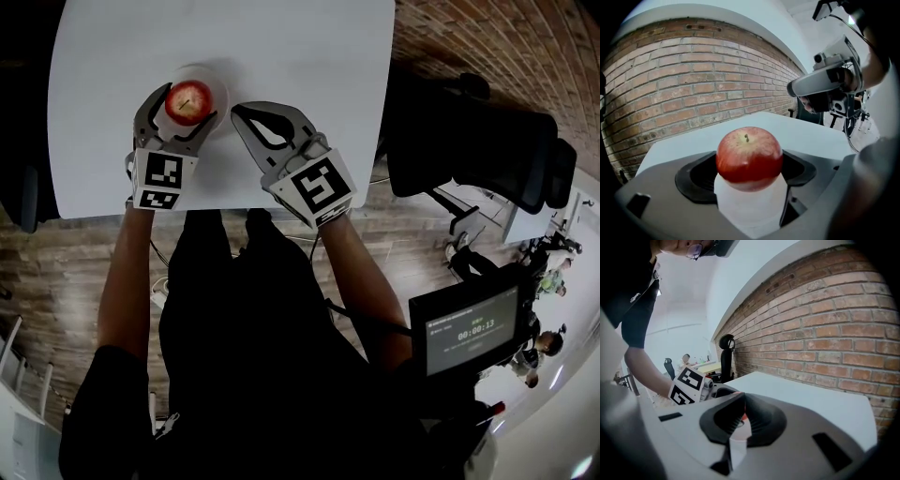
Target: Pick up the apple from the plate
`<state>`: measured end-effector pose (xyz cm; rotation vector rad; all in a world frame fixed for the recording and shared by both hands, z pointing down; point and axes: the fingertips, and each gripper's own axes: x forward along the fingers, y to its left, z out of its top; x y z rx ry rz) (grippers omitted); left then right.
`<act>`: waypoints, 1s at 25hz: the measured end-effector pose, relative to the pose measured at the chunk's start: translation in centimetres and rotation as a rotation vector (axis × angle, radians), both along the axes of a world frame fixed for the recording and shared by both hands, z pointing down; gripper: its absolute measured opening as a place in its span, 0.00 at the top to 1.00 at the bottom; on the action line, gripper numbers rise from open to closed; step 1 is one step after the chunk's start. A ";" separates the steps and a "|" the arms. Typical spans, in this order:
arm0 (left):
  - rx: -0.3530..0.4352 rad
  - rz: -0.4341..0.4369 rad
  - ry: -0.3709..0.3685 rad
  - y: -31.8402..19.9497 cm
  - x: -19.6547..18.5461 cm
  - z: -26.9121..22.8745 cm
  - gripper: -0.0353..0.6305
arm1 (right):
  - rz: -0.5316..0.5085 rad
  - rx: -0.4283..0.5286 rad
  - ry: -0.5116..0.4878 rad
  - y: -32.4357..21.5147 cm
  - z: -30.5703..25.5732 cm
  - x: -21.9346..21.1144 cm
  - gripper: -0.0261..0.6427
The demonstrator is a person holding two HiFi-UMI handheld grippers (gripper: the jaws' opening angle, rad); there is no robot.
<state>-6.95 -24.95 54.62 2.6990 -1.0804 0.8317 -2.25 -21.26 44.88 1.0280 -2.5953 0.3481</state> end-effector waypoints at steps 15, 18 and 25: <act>0.069 -0.067 0.028 3.5 0.0 -7.2 0.33 | -0.005 0.053 -0.075 2.6 -4.6 0.5 0.95; 0.077 -0.079 0.033 4.2 0.3 -8.1 0.33 | -0.014 0.066 -0.072 2.9 -5.2 0.7 0.95; 0.106 -0.122 0.031 6.0 -0.4 -10.2 0.33 | -0.052 0.096 -0.066 4.3 -6.8 0.8 0.96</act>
